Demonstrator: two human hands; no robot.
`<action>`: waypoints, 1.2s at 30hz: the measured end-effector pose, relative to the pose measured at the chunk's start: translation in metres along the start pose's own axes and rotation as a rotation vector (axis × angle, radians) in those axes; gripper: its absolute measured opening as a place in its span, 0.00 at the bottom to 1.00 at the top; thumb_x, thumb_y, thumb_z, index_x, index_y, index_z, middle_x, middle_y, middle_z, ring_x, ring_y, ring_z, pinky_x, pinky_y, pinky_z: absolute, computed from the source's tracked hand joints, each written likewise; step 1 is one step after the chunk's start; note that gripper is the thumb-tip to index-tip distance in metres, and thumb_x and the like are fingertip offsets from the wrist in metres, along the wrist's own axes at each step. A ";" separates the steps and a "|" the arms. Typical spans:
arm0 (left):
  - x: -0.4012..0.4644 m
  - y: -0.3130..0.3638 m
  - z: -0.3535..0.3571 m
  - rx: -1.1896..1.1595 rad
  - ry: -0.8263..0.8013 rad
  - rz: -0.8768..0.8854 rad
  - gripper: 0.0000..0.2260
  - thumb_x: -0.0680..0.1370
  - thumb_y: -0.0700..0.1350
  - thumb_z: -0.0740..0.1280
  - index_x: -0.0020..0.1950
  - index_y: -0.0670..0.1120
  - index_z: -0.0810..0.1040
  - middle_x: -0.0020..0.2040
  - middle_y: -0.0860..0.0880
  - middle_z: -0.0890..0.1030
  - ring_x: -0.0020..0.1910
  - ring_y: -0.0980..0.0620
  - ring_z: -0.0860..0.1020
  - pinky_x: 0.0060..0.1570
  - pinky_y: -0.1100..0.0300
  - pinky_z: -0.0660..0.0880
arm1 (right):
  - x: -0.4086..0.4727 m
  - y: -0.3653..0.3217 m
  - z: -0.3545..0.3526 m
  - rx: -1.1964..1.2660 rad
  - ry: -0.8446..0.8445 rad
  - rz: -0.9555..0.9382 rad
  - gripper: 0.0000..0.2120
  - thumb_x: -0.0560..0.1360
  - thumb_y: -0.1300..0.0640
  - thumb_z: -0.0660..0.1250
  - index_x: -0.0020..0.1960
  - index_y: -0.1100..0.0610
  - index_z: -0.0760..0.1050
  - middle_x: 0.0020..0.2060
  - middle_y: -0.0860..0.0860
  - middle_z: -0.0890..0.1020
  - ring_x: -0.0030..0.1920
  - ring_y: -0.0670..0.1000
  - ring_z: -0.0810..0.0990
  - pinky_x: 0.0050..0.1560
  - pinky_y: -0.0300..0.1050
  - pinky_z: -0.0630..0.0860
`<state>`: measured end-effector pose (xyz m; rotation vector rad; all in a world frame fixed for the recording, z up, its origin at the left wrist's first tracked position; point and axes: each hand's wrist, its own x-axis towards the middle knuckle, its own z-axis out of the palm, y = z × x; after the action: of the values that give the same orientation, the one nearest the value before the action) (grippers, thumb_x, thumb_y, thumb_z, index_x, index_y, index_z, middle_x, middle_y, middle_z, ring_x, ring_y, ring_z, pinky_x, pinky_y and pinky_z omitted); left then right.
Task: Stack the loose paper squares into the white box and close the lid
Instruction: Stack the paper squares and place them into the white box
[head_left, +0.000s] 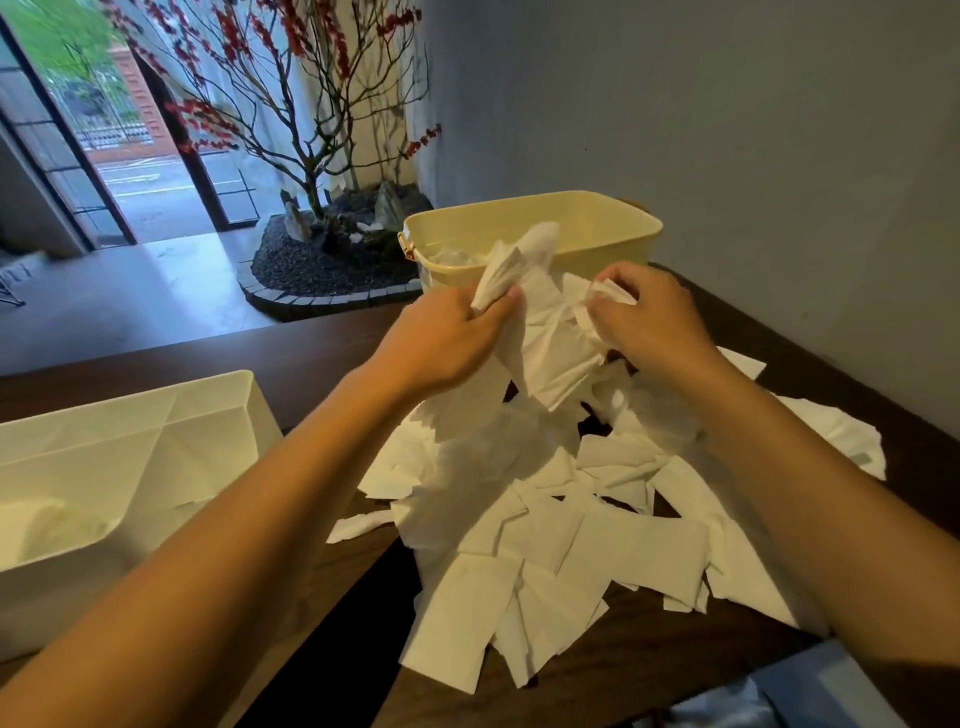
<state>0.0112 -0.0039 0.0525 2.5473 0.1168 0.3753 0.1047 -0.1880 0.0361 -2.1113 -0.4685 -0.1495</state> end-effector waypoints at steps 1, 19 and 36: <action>-0.006 -0.004 -0.003 0.030 -0.003 -0.023 0.16 0.84 0.60 0.55 0.56 0.52 0.76 0.47 0.51 0.80 0.44 0.50 0.79 0.48 0.54 0.78 | -0.006 0.000 0.002 -0.006 -0.018 0.010 0.03 0.78 0.53 0.64 0.48 0.50 0.77 0.45 0.49 0.80 0.49 0.56 0.78 0.49 0.57 0.80; -0.093 -0.070 0.102 0.170 0.049 -0.130 0.35 0.78 0.63 0.62 0.80 0.54 0.52 0.75 0.45 0.64 0.73 0.44 0.63 0.72 0.45 0.62 | -0.088 0.064 0.086 -0.663 -0.302 -0.047 0.26 0.80 0.40 0.57 0.72 0.53 0.67 0.80 0.54 0.51 0.80 0.58 0.47 0.78 0.61 0.49; -0.020 -0.062 0.081 -0.488 0.413 -0.154 0.13 0.82 0.49 0.65 0.40 0.45 0.75 0.38 0.52 0.78 0.38 0.55 0.74 0.44 0.53 0.74 | -0.035 0.041 0.070 -0.204 -0.051 -0.089 0.27 0.78 0.51 0.66 0.75 0.48 0.62 0.70 0.48 0.70 0.69 0.52 0.68 0.64 0.50 0.71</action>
<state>0.0148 0.0033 -0.0515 1.9412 0.3293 0.7628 0.0832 -0.1591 -0.0446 -2.2991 -0.6002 -0.2027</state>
